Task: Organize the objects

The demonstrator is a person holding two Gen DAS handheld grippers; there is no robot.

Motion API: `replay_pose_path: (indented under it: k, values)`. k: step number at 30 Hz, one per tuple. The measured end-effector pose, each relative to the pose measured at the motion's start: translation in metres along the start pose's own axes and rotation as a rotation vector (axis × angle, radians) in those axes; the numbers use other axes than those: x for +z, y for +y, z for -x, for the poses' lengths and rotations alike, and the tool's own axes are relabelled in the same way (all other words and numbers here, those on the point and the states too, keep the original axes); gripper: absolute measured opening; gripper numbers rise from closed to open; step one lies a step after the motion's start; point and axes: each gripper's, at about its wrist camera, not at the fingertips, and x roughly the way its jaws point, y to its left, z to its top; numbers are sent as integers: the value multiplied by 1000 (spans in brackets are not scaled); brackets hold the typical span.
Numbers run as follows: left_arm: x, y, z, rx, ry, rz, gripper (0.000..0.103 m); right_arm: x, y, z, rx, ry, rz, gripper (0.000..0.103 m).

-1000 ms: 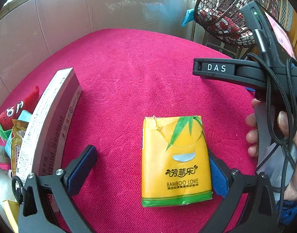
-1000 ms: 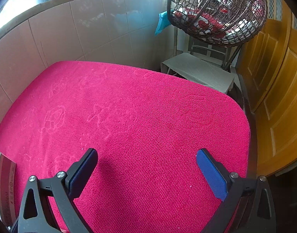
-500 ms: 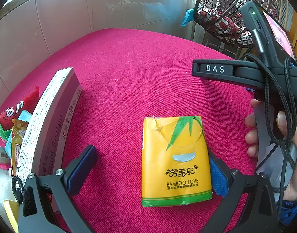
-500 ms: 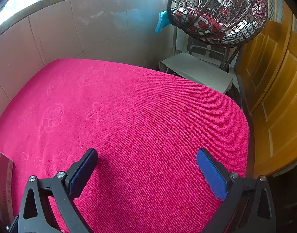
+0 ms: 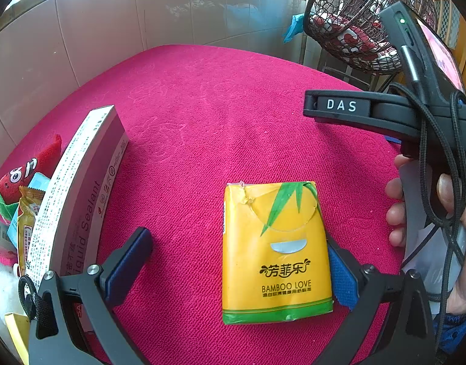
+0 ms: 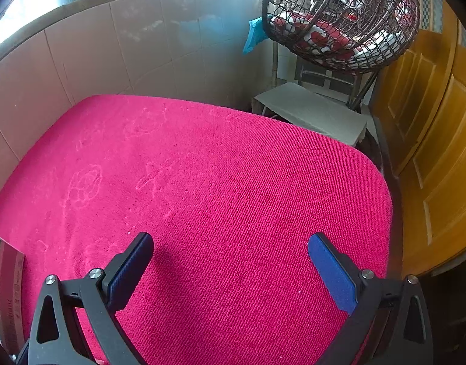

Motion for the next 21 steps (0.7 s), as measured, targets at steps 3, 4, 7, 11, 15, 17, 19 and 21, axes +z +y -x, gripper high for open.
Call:
replay_pose_path:
  k: [3, 4, 7, 11, 15, 17, 19, 21]
  values:
    - [0, 0, 0, 0, 0, 0, 103, 2, -1, 1, 10, 0, -7, 103]
    - [0, 0, 0, 1, 0, 0, 103, 2, 0, 0, 10, 0, -7, 103]
    - [0, 0, 0, 1, 0, 0, 103, 2, -1, 1, 14, -2, -7, 103]
    - [-1, 0, 0, 0, 0, 1, 103, 2, -3, 1, 30, -10, -18, 103]
    - [-1, 0, 0, 0, -2, 2, 103, 2, -2, 2, 36, -14, -20, 103]
    - [-1, -1, 1, 0, -3, 4, 103, 2, -3, 3, 39, -16, -23, 103]
    - [-2, 1, 2, 4, 0, 1, 103, 2, -3, 3, 32, -15, -17, 103]
    - [-1, 0, 3, 17, 6, 18, 103, 2, -3, 3, 23, -14, -10, 103]
